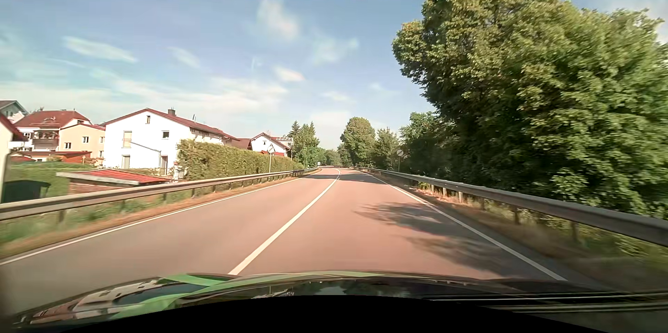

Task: Follow the waypoints while adhering to traffic rules and regulations

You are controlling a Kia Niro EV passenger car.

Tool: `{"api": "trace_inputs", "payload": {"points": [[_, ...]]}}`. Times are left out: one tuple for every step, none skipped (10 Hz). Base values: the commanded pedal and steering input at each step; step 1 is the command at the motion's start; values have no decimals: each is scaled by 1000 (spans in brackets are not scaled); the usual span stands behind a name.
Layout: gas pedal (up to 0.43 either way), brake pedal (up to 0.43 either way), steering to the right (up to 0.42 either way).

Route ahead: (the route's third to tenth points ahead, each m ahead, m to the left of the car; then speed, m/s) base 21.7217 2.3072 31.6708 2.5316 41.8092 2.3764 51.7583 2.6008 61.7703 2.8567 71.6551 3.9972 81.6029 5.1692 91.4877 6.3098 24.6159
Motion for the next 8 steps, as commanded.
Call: {"api": "trace_inputs", "payload": {"points": [[280, 0, -1], [280, 0, -1], [280, 0, -1], [280, 0, -1], [268, 0, -1], [260, 0, -2], [228, 0, -2], [228, 0, -3]]}}
